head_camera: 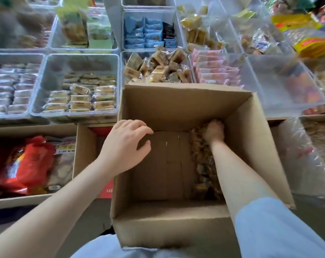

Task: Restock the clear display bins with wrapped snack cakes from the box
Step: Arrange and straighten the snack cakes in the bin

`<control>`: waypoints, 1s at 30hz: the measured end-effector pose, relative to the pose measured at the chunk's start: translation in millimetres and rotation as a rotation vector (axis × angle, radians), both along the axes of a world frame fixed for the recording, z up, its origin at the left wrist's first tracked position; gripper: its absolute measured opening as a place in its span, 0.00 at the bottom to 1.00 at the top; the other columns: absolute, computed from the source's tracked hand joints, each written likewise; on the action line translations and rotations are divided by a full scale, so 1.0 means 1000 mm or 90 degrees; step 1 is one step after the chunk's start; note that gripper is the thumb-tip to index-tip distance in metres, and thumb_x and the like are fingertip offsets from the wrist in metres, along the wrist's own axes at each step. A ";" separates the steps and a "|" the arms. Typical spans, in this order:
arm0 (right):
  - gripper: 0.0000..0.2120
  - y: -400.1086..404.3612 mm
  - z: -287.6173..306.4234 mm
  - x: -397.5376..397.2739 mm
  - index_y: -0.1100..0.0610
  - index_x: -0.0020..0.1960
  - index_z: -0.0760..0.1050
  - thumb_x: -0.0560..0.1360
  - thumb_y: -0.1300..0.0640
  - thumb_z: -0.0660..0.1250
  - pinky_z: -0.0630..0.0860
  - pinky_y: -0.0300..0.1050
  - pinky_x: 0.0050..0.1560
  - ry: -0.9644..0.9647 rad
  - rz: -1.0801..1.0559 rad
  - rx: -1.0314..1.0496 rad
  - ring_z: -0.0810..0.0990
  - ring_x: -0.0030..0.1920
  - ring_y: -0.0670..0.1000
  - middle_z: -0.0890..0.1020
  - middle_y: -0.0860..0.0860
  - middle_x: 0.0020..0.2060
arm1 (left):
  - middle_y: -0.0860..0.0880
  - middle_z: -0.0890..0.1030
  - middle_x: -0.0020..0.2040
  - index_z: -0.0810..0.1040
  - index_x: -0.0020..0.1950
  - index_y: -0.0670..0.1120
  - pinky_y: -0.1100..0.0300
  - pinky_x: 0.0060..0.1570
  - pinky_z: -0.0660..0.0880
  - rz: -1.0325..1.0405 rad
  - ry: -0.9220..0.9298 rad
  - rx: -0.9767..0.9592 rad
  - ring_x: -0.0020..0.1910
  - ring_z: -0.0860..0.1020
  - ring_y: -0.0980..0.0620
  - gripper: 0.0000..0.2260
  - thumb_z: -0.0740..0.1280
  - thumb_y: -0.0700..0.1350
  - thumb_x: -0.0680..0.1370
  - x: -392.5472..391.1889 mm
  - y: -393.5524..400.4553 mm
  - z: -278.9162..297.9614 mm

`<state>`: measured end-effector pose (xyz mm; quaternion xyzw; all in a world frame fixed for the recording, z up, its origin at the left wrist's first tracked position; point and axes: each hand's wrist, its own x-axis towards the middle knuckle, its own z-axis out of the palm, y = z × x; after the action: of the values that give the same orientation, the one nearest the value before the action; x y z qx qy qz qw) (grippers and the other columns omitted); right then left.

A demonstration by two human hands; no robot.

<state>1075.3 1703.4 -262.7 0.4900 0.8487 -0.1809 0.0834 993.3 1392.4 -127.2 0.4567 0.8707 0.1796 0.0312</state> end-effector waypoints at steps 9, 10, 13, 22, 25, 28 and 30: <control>0.04 -0.001 0.014 0.000 0.57 0.52 0.77 0.80 0.59 0.64 0.77 0.51 0.52 -0.017 0.138 0.019 0.79 0.56 0.60 0.80 0.57 0.54 | 0.49 0.84 0.54 0.85 0.54 0.48 0.51 0.64 0.68 0.008 0.005 0.012 0.56 0.81 0.47 0.06 0.72 0.42 0.77 -0.002 0.007 0.000; 0.03 -0.006 0.022 -0.004 0.55 0.49 0.77 0.80 0.58 0.65 0.76 0.49 0.51 -0.014 0.149 -0.035 0.79 0.53 0.58 0.80 0.56 0.51 | 0.49 0.84 0.54 0.85 0.54 0.48 0.52 0.64 0.67 0.009 0.005 0.009 0.56 0.81 0.47 0.06 0.72 0.43 0.77 -0.002 0.006 0.001; 0.06 -0.022 0.055 -0.015 0.54 0.43 0.76 0.79 0.58 0.68 0.75 0.44 0.45 0.073 0.130 -0.253 0.81 0.47 0.53 0.82 0.54 0.45 | 0.49 0.83 0.58 0.83 0.59 0.49 0.54 0.65 0.64 0.012 -0.004 0.015 0.59 0.80 0.47 0.10 0.71 0.44 0.78 -0.002 0.005 0.001; 0.09 -0.105 0.184 -0.029 0.57 0.44 0.75 0.82 0.57 0.63 0.79 0.48 0.49 0.367 0.139 -0.773 0.83 0.47 0.56 0.85 0.61 0.49 | 0.52 0.78 0.64 0.68 0.68 0.61 0.63 0.53 0.79 0.179 -0.522 0.363 0.57 0.80 0.62 0.25 0.72 0.56 0.73 -0.020 -0.008 0.044; 0.09 -0.139 0.203 -0.052 0.59 0.47 0.77 0.82 0.56 0.63 0.81 0.53 0.54 0.351 0.194 -0.664 0.84 0.47 0.57 0.85 0.59 0.47 | 0.51 0.83 0.57 0.76 0.64 0.56 0.63 0.43 0.80 0.232 -0.618 0.444 0.54 0.82 0.54 0.16 0.72 0.49 0.77 -0.052 -0.030 0.056; 0.08 -0.175 0.216 -0.087 0.58 0.53 0.79 0.80 0.53 0.66 0.83 0.54 0.52 0.388 0.231 -0.461 0.85 0.46 0.54 0.85 0.55 0.47 | 0.50 0.86 0.52 0.78 0.64 0.52 0.56 0.47 0.81 0.218 -0.653 0.449 0.53 0.84 0.49 0.19 0.77 0.50 0.74 -0.097 -0.065 0.055; 0.10 -0.199 0.221 -0.116 0.55 0.58 0.79 0.79 0.52 0.69 0.83 0.47 0.51 0.410 0.288 -0.435 0.84 0.48 0.49 0.85 0.50 0.49 | 0.51 0.87 0.49 0.79 0.62 0.52 0.58 0.47 0.82 0.198 -0.668 0.451 0.50 0.85 0.51 0.15 0.75 0.44 0.76 -0.128 -0.089 0.053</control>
<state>958.8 1504.5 -42.0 0.1589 0.8086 -0.5665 0.0104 865.8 1303.4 -74.7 0.1596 0.6836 0.6576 0.2735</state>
